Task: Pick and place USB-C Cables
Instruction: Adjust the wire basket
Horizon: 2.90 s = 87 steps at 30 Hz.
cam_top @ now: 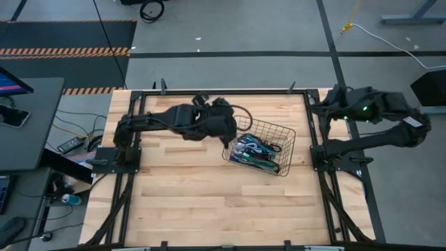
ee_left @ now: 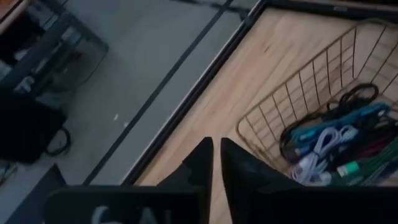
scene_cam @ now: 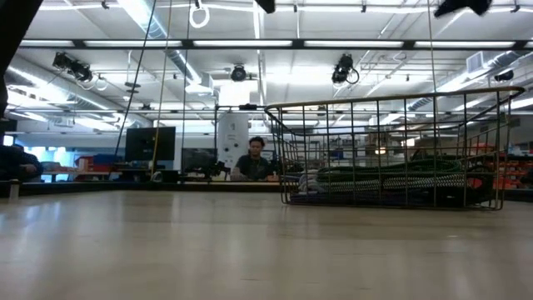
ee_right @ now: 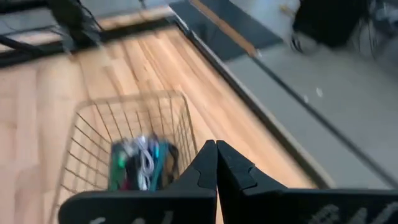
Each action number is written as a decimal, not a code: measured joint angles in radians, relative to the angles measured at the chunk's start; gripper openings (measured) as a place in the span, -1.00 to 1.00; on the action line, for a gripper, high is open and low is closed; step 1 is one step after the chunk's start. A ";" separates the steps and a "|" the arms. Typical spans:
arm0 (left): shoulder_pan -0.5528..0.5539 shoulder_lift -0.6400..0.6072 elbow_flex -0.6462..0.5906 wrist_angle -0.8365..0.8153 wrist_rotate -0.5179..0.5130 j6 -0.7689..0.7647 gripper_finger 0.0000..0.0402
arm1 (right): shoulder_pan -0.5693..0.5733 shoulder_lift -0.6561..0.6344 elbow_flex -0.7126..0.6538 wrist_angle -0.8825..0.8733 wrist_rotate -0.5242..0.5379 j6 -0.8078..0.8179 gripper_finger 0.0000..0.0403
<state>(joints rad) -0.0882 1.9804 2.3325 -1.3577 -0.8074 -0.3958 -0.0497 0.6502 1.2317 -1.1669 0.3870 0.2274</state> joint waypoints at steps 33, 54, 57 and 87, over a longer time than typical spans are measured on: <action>-0.076 0.000 0.000 -0.160 -0.101 -0.187 -0.98 | -0.004 0.015 -0.564 -0.039 0.012 0.546 -1.00; -0.077 0.000 0.000 -0.178 -0.101 -0.186 -0.98 | -0.007 0.269 -0.564 0.413 0.013 0.438 -1.00; -0.078 0.000 0.000 -0.178 -0.101 -0.186 -0.98 | -0.007 0.308 -0.564 0.486 0.007 0.424 -1.00; -0.100 0.001 0.000 -0.189 -0.096 -0.187 -0.98 | 0.053 0.325 -0.564 0.587 -0.066 0.471 -1.00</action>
<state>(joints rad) -0.1878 1.9812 2.3325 -1.5463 -0.9035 -0.5823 0.0031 0.9747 0.6682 -0.5800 0.3214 0.6986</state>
